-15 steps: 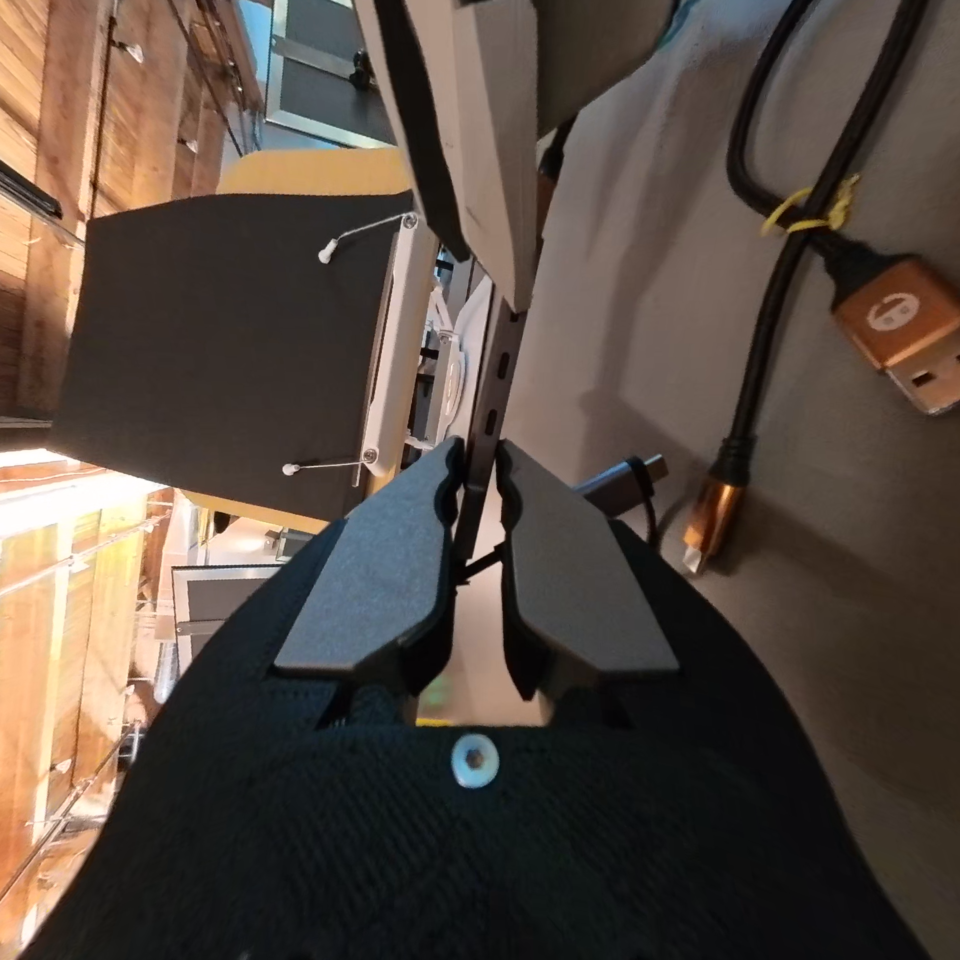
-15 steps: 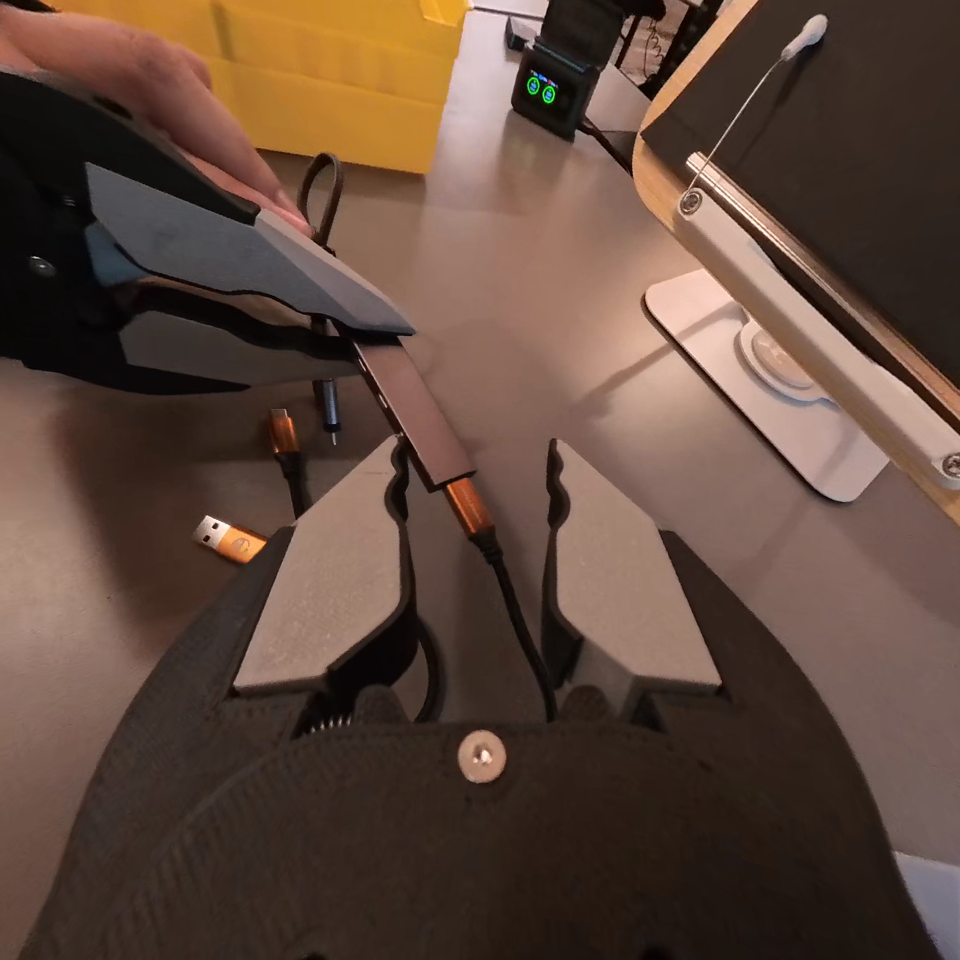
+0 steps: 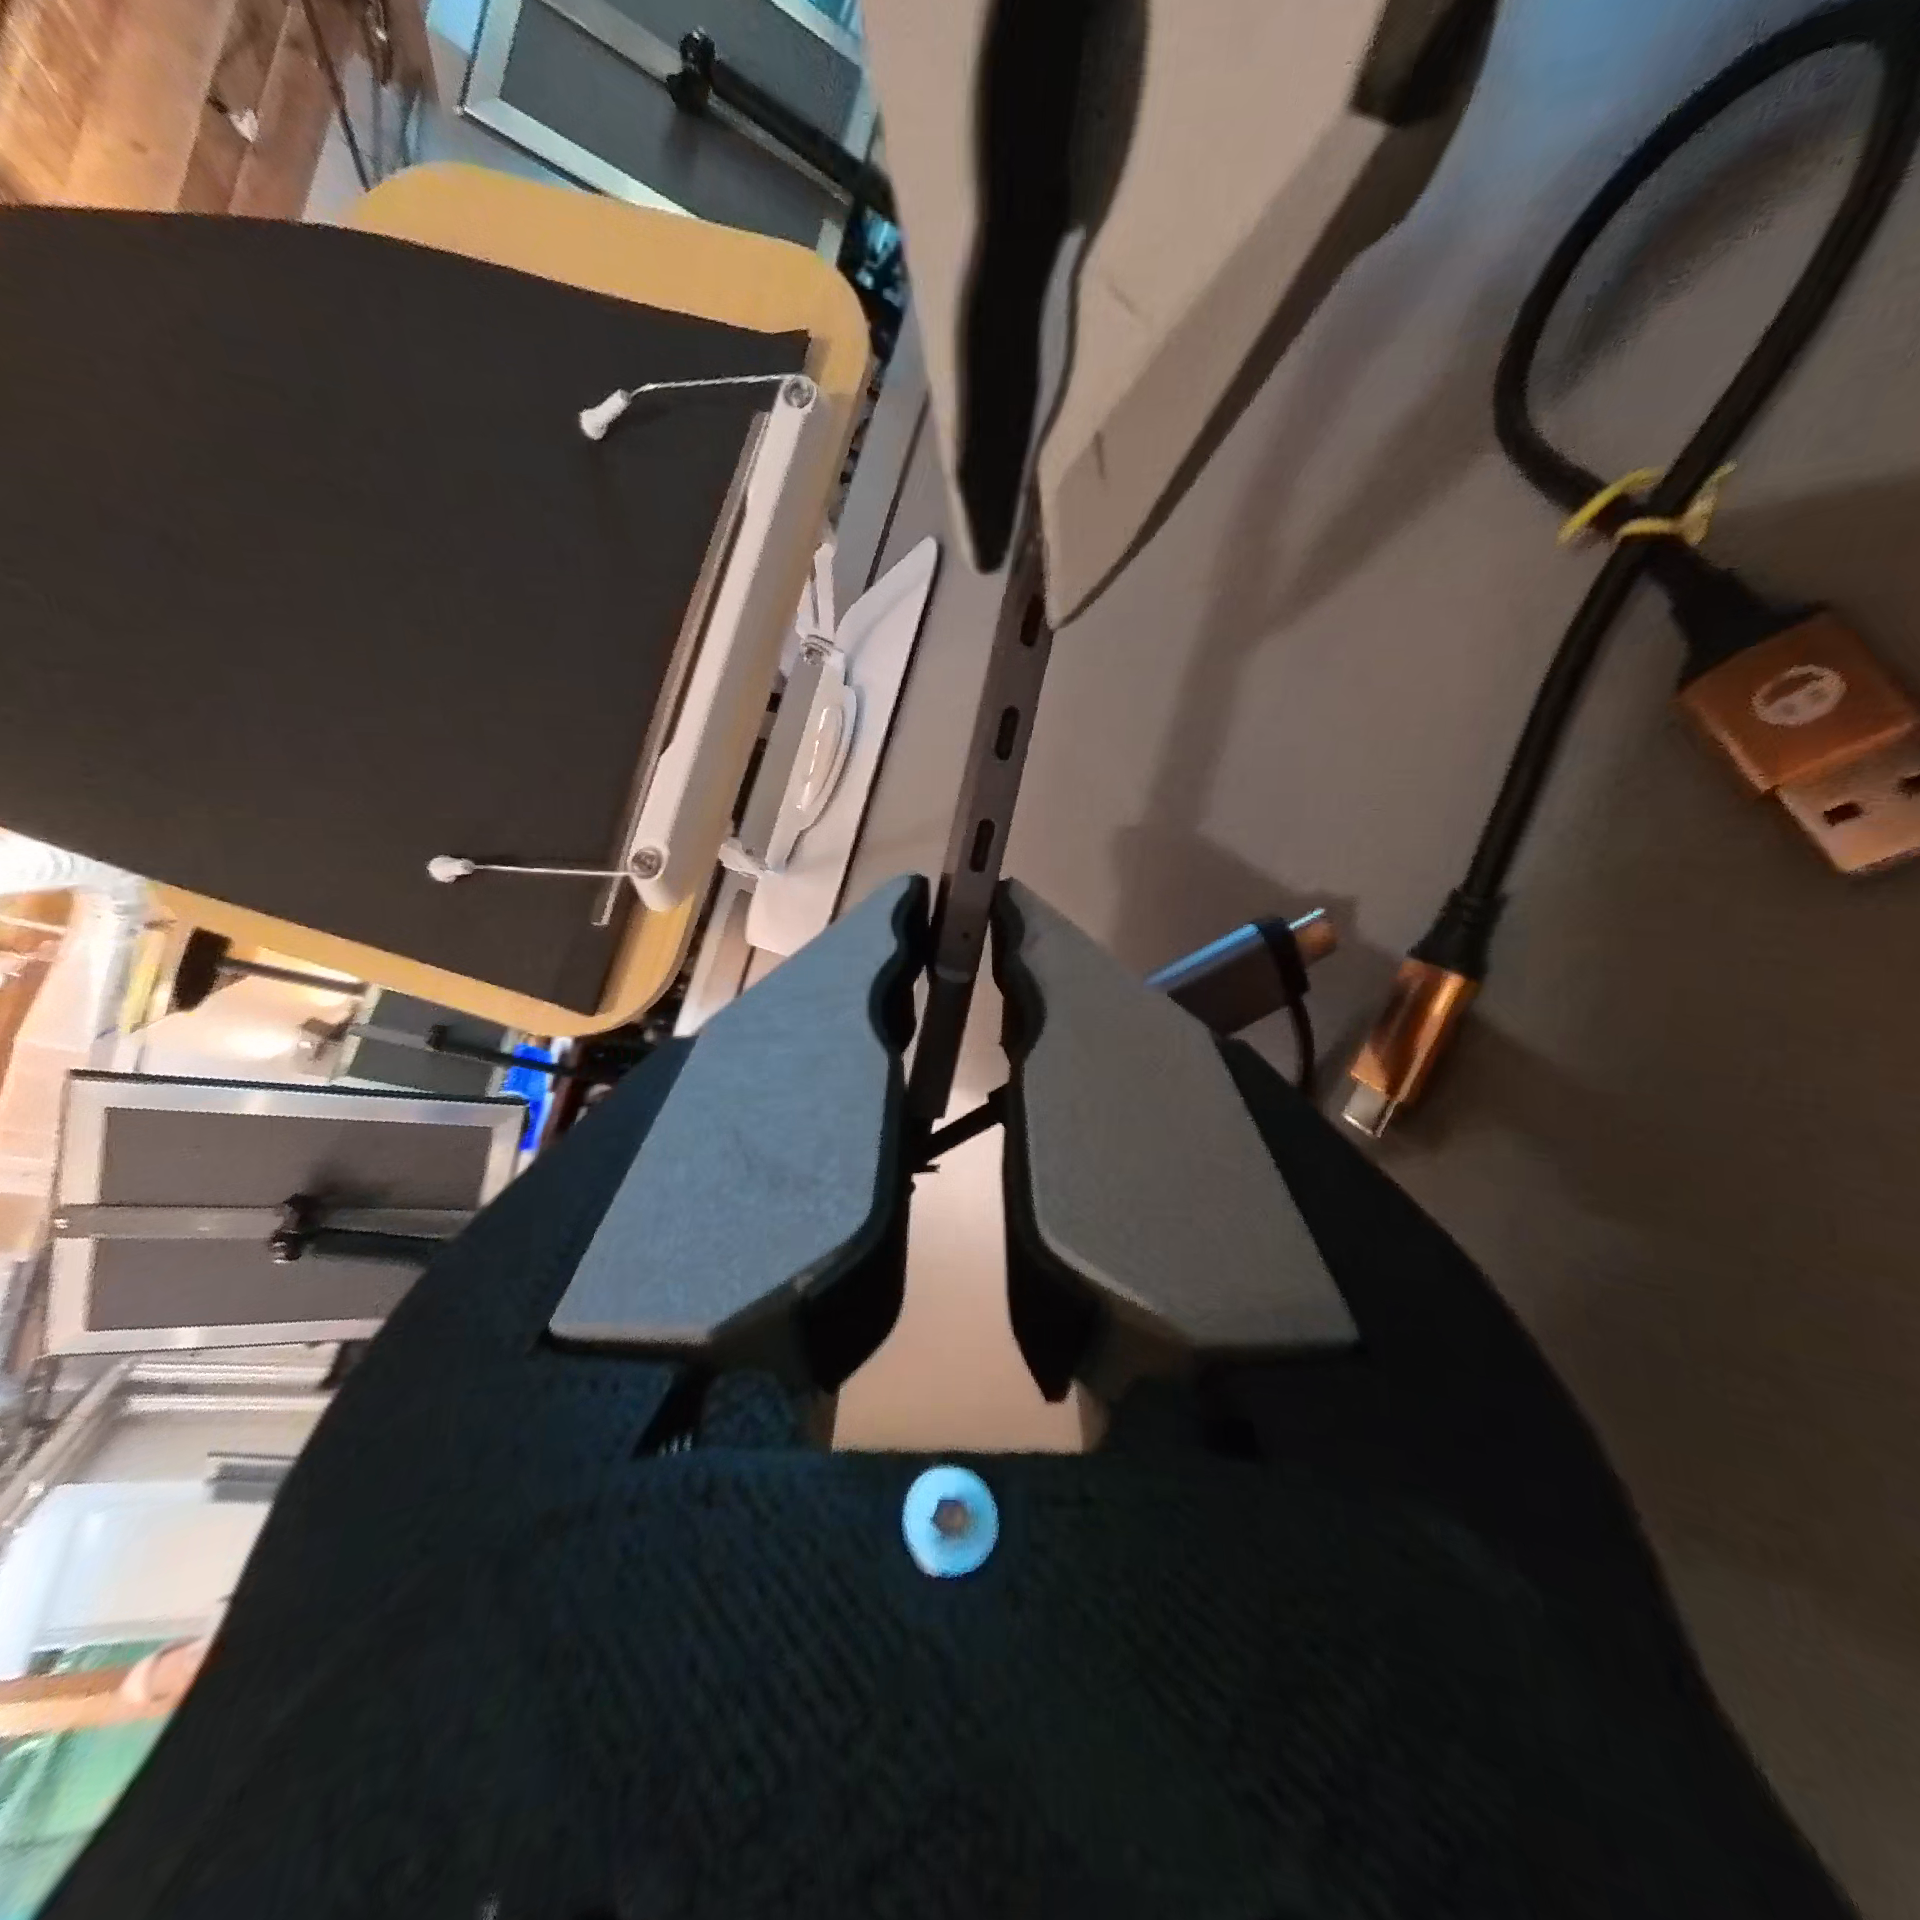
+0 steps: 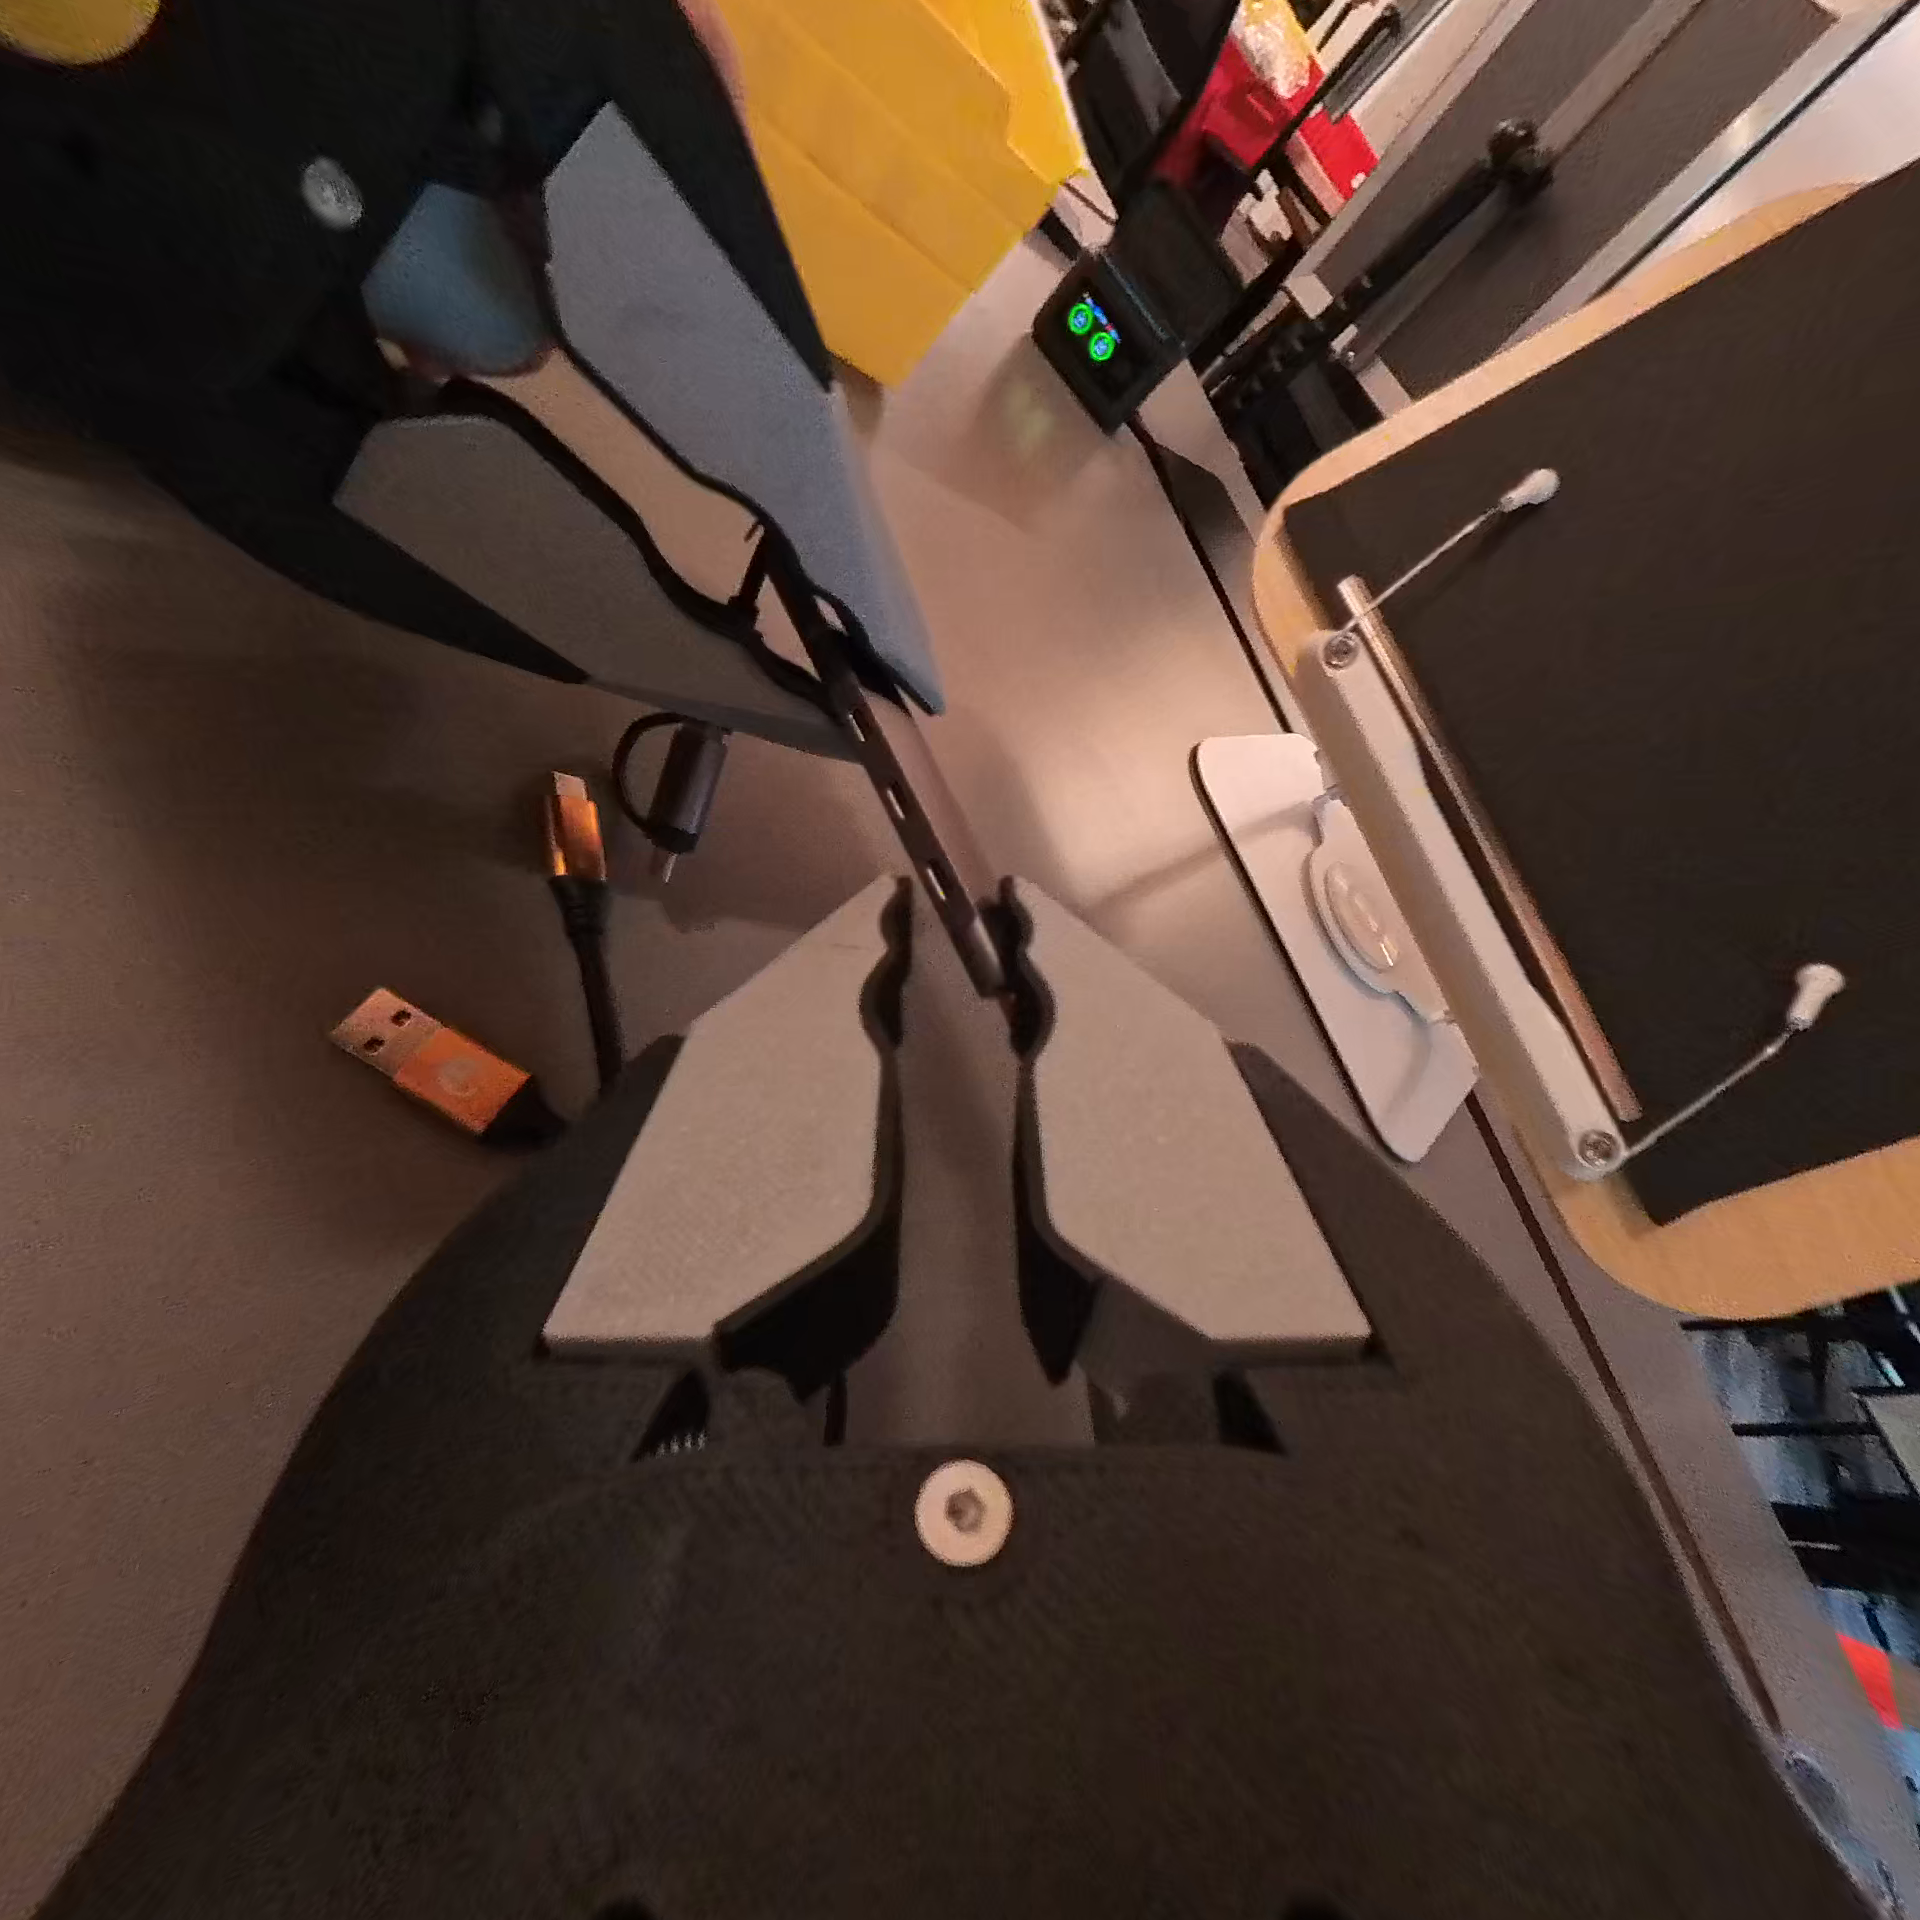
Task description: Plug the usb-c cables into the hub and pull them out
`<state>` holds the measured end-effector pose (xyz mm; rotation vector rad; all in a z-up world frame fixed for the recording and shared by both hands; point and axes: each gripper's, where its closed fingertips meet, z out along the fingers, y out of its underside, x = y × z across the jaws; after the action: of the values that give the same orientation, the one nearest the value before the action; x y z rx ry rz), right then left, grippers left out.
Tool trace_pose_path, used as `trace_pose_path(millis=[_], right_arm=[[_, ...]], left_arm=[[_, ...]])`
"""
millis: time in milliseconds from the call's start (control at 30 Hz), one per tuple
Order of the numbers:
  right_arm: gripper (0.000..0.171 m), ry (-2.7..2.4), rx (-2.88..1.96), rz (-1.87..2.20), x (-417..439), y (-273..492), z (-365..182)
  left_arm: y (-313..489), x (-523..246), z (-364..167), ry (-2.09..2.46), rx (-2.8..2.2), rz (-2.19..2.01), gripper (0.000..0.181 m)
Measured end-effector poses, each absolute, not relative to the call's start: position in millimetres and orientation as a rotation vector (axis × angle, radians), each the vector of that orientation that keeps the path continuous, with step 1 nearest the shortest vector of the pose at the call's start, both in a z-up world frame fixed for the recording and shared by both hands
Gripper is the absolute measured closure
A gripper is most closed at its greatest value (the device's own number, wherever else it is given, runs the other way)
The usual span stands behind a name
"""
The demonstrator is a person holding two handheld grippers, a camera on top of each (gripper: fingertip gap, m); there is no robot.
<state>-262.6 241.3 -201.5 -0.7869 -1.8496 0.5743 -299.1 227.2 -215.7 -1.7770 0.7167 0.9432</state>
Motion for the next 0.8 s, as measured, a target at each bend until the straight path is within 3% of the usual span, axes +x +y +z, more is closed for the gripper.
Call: trace_pose_path(millis=[100,233,433,500,800], right_arm=[[0.139,-1.888,-0.790,0.534,-264.6,239.3,-211.7],[0.156,-1.864,-0.790,0.462,-266.2,246.6,-211.3],[0.160,-1.871,-0.776,0.368,-266.9,255.1,-216.8],[0.163,-1.876,-0.783,0.410,-265.4,254.6,-215.9],[0.164,-1.921,-0.720,0.440,-262.2,243.8,-218.2]], left_arm=[[227.6,-292.9,-216.1,0.686,-1.788,0.840,0.172],[228.3,-290.4,-218.5,0.707,-1.790,0.849,0.172],[228.7,-288.1,-217.9,0.592,-1.767,0.684,0.170],[228.0,-297.2,-210.3,0.535,-1.756,0.706,0.162],[225.9,-305.0,-218.5,0.576,-1.766,0.779,0.156]])
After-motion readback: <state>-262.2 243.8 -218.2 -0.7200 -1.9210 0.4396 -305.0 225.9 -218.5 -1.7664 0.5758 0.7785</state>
